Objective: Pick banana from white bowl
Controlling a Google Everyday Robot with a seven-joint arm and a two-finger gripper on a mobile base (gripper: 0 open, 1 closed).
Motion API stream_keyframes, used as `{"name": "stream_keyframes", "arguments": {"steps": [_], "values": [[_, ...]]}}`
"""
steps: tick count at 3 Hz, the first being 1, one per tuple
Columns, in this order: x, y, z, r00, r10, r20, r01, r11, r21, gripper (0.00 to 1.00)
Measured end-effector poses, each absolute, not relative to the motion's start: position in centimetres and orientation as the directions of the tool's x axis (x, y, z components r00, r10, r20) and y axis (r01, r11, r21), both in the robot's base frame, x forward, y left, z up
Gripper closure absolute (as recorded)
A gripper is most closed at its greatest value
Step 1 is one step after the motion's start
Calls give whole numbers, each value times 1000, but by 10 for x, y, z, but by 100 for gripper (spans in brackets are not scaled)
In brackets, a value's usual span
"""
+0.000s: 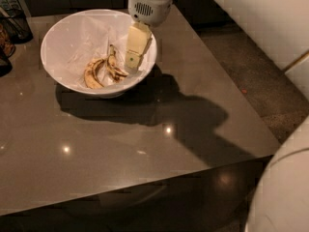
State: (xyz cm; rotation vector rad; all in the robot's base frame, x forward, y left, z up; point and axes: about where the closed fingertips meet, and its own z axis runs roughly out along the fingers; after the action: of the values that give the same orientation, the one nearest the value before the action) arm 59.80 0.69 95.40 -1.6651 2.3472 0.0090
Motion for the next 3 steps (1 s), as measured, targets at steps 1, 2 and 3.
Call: {"name": "stream_keyframes", "arguments": {"steps": [1,2,3], "values": [[596,29,950,-282,-937,-206,-945,308,-111,0],[594,49,944,-256,-946,-199,-957,276,-83,0],[596,64,938,-237,-952,-196,-965,254,-66,0]]}}
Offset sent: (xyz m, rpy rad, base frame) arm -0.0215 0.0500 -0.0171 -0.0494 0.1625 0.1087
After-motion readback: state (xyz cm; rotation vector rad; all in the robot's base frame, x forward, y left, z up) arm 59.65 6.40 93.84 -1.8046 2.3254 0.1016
